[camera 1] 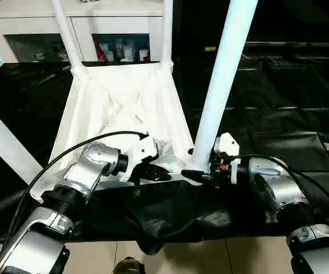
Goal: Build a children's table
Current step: Rotate leg to tighten
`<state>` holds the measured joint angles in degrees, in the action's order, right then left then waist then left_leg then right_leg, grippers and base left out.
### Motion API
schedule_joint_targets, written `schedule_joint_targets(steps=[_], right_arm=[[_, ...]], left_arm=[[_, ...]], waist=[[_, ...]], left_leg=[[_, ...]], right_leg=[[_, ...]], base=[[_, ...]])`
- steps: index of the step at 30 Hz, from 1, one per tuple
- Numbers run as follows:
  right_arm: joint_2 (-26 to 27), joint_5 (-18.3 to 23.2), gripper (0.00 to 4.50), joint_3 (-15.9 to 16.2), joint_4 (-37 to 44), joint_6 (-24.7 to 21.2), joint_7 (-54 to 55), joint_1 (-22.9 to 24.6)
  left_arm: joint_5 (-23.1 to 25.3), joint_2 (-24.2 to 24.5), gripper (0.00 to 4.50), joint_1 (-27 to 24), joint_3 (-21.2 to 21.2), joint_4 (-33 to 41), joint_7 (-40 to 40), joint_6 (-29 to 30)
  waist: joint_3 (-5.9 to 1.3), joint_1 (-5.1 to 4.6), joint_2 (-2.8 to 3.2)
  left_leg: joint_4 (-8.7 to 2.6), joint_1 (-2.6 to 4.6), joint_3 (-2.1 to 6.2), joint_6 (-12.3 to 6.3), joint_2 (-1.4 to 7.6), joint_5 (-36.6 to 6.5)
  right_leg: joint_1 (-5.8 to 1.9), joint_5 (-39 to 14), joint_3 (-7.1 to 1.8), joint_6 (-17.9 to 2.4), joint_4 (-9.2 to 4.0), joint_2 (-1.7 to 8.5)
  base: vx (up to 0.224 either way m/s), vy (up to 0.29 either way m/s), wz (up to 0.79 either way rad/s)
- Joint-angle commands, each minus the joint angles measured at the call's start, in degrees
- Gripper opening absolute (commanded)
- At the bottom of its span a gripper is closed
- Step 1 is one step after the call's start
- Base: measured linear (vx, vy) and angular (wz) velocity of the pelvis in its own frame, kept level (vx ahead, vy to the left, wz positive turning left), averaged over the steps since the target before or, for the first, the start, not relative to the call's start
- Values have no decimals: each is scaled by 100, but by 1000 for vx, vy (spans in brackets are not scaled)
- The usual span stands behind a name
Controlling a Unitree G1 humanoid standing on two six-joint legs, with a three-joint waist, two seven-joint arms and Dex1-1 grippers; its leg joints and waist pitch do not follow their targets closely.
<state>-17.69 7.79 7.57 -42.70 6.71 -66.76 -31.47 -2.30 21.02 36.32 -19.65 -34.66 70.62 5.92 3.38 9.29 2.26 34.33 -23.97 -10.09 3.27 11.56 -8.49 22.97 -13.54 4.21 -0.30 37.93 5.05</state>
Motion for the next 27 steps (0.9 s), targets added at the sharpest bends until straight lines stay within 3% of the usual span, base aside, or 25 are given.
schedule_joint_targets(steps=[1, 5, 10, 13, 15, 17, 18, 21, 23, 25, 26, 27], right_arm=[[45, 129, 326, -16, 49, -78, -117, -91], [129, 222, 298, -66, 73, -138, -134, -31], [266, 203, 280, -112, 30, -159, 157, 34], [688, -109, 277, -253, -419, -125, 1592, 20], [1056, -293, 277, -308, -692, -183, 2664, -4], [1326, -418, 277, -352, -922, -260, 3527, -76], [1326, -418, 276, -352, -922, -260, 3527, -76], [1532, -470, 276, -393, -1116, -367, 4122, -194], [1725, -486, 276, -423, -1247, -401, 4422, -306], [1836, -482, 276, -449, -1290, -351, 4401, -350], [1905, -473, 332, -459, -1286, -257, 4289, -366], [1948, -446, 346, -466, -1282, -175, 4174, -378]], left_arm=[[14, 0, 0, 15, -24, -8, 99, -11], [54, -33, 0, 36, 17, -102, -65, 20], [84, -148, 0, 97, 126, -264, -431, 86], [171, -491, 0, 281, 301, -617, -1255, 241], [224, -838, 0, 497, 416, -977, -1951, 334], [258, -1113, 0, 672, 506, -1239, -2515, 365], [258, -1113, 0, 672, 506, -1239, -2515, 365], [293, -1320, 0, 814, 560, -1425, -2920, 343], [361, -1477, 0, 922, 568, -1571, -3158, 281], [408, -1536, 0, 957, 534, -1627, -3120, 230], [435, -1566, 0, 969, 507, -1650, -3049, 195], [443, -1584, 0, 982, 491, -1680, -3000, 131]], waist=[[-423, -36, -34], [-427, -16, -47], [-420, -9, -44], [-393, -46, -43], [-334, -105, -32], [-313, -146, -18], [-311, -163, -26], [-327, -181, -30], [-383, -169, -6], [-379, -171, -8], [-379, -169, -15], [-384, -164, -13]], left_leg=[[-406, 183, 78, -267, 213, -1402], [-369, 172, 49, -368, 195, -1192], [-376, 182, 50, -345, 201, -1242], [-428, 197, 63, -121, 199, -1524], [-480, 221, 75, 80, 178, -1849], [-504, 300, 116, 254, 169, -2334], [-519, 308, 115, 260, 172, -2372], [-595, 335, 137, 207, 156, -2329], [-605, 324, 123, 119, 174, -1988], [-604, 322, 105, 43, 170, -1969], [-596, 327, 94, 10, 164, -2005], [-593, 322, 96, -2, 165, -1993]], right_leg=[[-256, -395, -245, -1402, -513, 346], [-250, -205, -261, -1434, -505, 365], [-233, -376, -262, -1397, -528, 371], [-219, -1035, -278, -1268, -593, 398], [-207, -1587, -280, -1173, -653, 406], [-198, -2474, -284, -932, -746, 454], [-193, -2541, -290, -895, -771, 449], [-246, -2457, -279, -778, -824, 435], [-264, -1664, -291, -909, -779, 417], [-263, -1484, -287, -967, -779, 405], [-261, -1490, -295, -993, -790, 415], [-266, -1482, -298, -998, -790, 424]], base=[[0, 0, 0], [0, 0, 0], [0, 0, 0], [0, 0, 0], [0, 0, 0], [0, 0, 0], [0, 0, 0], [0, 0, 0], [0, 0, 0], [0, 0, 0], [0, 0, 0], [0, 0, 0]])
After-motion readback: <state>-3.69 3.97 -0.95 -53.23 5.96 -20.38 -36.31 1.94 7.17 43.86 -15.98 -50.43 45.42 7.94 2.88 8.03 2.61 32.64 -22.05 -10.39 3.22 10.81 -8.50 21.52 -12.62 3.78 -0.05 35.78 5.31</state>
